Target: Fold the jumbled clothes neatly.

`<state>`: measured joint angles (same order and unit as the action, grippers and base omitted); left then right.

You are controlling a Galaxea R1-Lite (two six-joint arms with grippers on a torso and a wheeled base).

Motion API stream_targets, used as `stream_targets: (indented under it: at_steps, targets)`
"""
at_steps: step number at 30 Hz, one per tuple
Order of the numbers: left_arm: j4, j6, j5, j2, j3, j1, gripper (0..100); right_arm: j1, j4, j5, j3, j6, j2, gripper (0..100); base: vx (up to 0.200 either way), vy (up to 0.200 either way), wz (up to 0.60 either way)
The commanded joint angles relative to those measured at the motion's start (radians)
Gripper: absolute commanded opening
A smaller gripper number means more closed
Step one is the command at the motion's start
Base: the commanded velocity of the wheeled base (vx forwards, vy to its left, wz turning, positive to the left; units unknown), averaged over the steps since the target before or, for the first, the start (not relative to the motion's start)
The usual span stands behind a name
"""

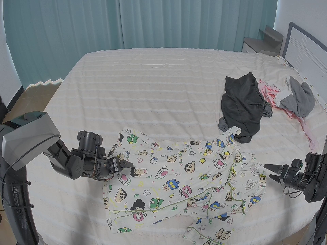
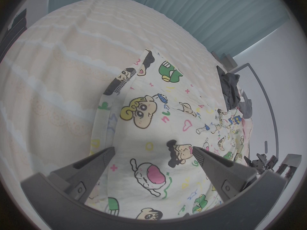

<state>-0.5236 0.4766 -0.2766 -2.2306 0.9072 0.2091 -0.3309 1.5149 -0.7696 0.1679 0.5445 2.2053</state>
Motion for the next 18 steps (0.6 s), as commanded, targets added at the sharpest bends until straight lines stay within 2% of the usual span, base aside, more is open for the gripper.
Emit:
stream_targets:
  at_steps: [1,3,7,10,18]
  targets:
    - [0.001,0.0,0.011,-0.046,0.03,-0.002,100,0.001,0.001,0.0,-0.004,-0.003,0.007,100,0.0,0.0,0.0]
    - [0.004,0.0,0.037,-0.055,0.048,-0.002,100,0.001,0.007,0.0,-0.004,-0.006,0.01,100,0.0,0.0,0.0]
    - [0.007,-0.001,0.037,-0.05,0.05,-0.004,100,0.006,0.008,0.0,-0.005,-0.006,0.019,100,0.0,0.0,0.0]
    - [0.071,-0.004,0.037,-0.023,0.064,-0.013,100,0.007,0.008,0.0,-0.005,-0.009,0.022,100,0.0,0.0,0.0]
    - [0.077,-0.004,0.034,-0.012,0.084,-0.019,100,0.007,0.008,0.0,-0.005,-0.009,0.025,100,0.0,0.0,0.0]
